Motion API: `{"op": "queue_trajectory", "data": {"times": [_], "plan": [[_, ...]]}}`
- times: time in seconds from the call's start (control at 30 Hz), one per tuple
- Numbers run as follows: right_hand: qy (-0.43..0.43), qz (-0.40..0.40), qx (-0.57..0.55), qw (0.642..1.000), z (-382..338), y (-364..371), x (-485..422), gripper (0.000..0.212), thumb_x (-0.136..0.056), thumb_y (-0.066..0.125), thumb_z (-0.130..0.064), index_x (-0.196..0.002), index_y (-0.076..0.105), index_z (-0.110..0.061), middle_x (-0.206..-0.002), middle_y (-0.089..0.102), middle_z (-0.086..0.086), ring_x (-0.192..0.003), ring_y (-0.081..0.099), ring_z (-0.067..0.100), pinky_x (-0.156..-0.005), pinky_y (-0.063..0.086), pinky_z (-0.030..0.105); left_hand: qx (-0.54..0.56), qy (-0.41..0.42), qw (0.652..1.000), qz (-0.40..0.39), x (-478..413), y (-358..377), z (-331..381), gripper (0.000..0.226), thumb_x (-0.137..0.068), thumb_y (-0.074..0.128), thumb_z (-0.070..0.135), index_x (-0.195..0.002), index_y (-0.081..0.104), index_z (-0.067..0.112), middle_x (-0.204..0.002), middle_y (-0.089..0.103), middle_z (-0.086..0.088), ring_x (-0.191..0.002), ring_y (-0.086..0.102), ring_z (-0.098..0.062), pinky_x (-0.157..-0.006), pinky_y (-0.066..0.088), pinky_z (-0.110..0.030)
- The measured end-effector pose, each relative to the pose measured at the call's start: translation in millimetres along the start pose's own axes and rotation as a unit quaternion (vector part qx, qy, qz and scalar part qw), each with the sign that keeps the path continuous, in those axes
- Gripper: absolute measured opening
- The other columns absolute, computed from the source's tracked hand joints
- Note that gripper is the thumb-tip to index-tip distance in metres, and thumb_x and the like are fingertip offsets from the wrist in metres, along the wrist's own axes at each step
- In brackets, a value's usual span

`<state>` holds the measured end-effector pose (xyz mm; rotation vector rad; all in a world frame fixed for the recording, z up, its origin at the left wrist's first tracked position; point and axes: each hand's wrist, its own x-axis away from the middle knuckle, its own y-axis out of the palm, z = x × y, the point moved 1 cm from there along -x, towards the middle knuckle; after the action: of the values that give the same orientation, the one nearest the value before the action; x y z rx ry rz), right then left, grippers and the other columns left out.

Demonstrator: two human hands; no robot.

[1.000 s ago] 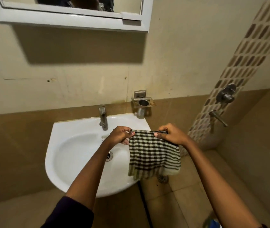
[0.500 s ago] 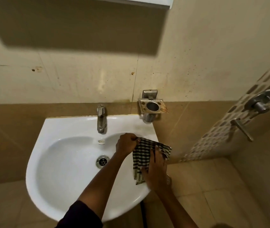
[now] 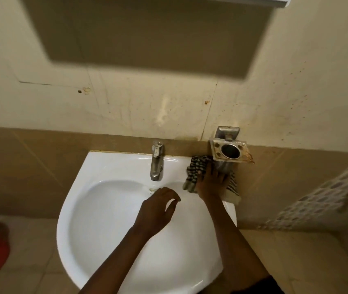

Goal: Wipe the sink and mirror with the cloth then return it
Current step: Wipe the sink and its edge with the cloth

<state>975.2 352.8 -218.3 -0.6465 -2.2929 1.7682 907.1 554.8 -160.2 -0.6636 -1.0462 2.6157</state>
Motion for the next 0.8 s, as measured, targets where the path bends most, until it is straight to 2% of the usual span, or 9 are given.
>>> {"op": "queue_trajectory", "data": {"times": [0.13, 0.2, 0.27, 0.37, 0.43, 0.5, 0.63, 0.7, 0.8], "plan": [[-0.01, 0.012, -0.008, 1.0, -40, 6, -1, 0.067, -0.073, 0.071, -0.023, -0.131, 0.045, -0.001, -0.131, 0.051, 0.027, -0.122, 0.046, 0.045, -0.104, 0.03, 0.06, -0.01, -0.015, 0.999, 0.033, 3, -23, -10, 0.015, -0.086, 0.054, 0.022, -0.095, 0.064, 0.029, -0.101, 0.064, 0.016, -0.095, 0.056, 0.002, -0.071, 0.049, -0.015], [-0.092, -0.016, -0.022, 0.995, -68, 14, 12, 0.063, -0.078, 0.065, -0.024, -0.133, 0.043, -0.003, -0.136, 0.048, 0.024, -0.128, 0.041, 0.042, -0.109, 0.025, 0.057, -0.035, -0.016, 0.998, 0.056, -1, -30, -13, 0.017, -0.085, 0.053, 0.023, -0.098, 0.063, 0.029, -0.101, 0.065, 0.015, -0.093, 0.056, 0.001, -0.065, 0.049, -0.016], [-0.171, -0.045, -0.065, 0.982, -94, 21, 26, 0.052, -0.089, 0.047, -0.028, -0.133, 0.042, -0.001, -0.14, 0.045, 0.022, -0.133, 0.036, 0.038, -0.113, 0.022, 0.053, -0.061, -0.005, 0.996, 0.068, -6, -35, -15, 0.02, -0.085, 0.051, 0.022, -0.101, 0.061, 0.027, -0.101, 0.065, 0.012, -0.093, 0.055, -0.002, -0.06, 0.045, -0.014], [-0.2, -0.044, -0.079, 0.976, -95, 16, 25, 0.046, -0.094, 0.041, -0.019, -0.138, 0.036, -0.004, -0.145, 0.041, 0.017, -0.139, 0.028, 0.032, -0.115, 0.014, 0.052, -0.081, 0.015, 0.993, 0.083, -11, -44, -16, 0.022, -0.084, 0.053, 0.019, -0.103, 0.064, 0.024, -0.105, 0.066, 0.009, -0.098, 0.056, -0.005, -0.06, 0.047, -0.016], [-0.184, -0.003, -0.078, 0.98, -74, 14, 23, 0.046, -0.092, 0.045, -0.015, -0.137, 0.04, -0.008, -0.141, 0.045, 0.016, -0.136, 0.034, 0.034, -0.112, 0.013, 0.057, -0.093, 0.018, 0.99, 0.103, -8, -55, -17, 0.022, -0.085, 0.049, 0.023, -0.099, 0.067, 0.022, -0.107, 0.066, 0.007, -0.101, 0.055, -0.006, -0.059, 0.045, -0.015], [-0.115, 0.041, -0.092, 0.988, -57, 16, 26, 0.046, -0.086, 0.047, -0.019, -0.13, 0.048, -0.005, -0.134, 0.052, 0.02, -0.128, 0.043, 0.04, -0.105, 0.022, 0.064, -0.101, 0.011, 0.987, 0.126, -4, -67, -21, 0.023, -0.084, 0.048, 0.024, -0.094, 0.068, 0.022, -0.109, 0.066, 0.006, -0.101, 0.054, -0.005, -0.059, 0.04, -0.012], [-0.11, 0.021, -0.121, 0.986, -89, 37, 65, 0.056, -0.075, 0.069, -0.003, -0.127, 0.048, -0.002, -0.129, 0.055, 0.024, -0.124, 0.046, 0.043, -0.099, 0.036, 0.067, -0.091, -0.027, 0.984, 0.152, 11, -90, -45, 0.022, -0.084, 0.048, 0.025, -0.092, 0.068, 0.021, -0.112, 0.065, 0.003, -0.104, 0.052, -0.006, -0.062, 0.041, -0.014], [-0.113, 0.02, -0.191, 0.975, -105, 44, 82, 0.046, -0.082, 0.06, -0.003, -0.127, 0.049, -0.002, -0.129, 0.055, 0.023, -0.125, 0.045, 0.042, -0.101, 0.037, 0.063, -0.085, -0.048, 0.983, 0.154, 17, -97, -55, 0.019, -0.084, 0.051, 0.023, -0.092, 0.068, 0.021, -0.112, 0.065, 0.003, -0.104, 0.053, -0.006, -0.061, 0.042, -0.014], [-0.112, 0.022, -0.24, 0.964, -120, 47, 92, 0.037, -0.095, 0.033, -0.028, -0.123, 0.048, -0.009, -0.122, 0.059, 0.02, -0.119, 0.052, 0.038, -0.097, 0.044, 0.057, -0.081, -0.052, 0.985, 0.147, 25, -105, -67, 0.016, -0.083, 0.055, 0.021, -0.092, 0.069, 0.021, -0.109, 0.066, 0.004, -0.101, 0.055, -0.004, -0.062, 0.041, -0.01]]}}
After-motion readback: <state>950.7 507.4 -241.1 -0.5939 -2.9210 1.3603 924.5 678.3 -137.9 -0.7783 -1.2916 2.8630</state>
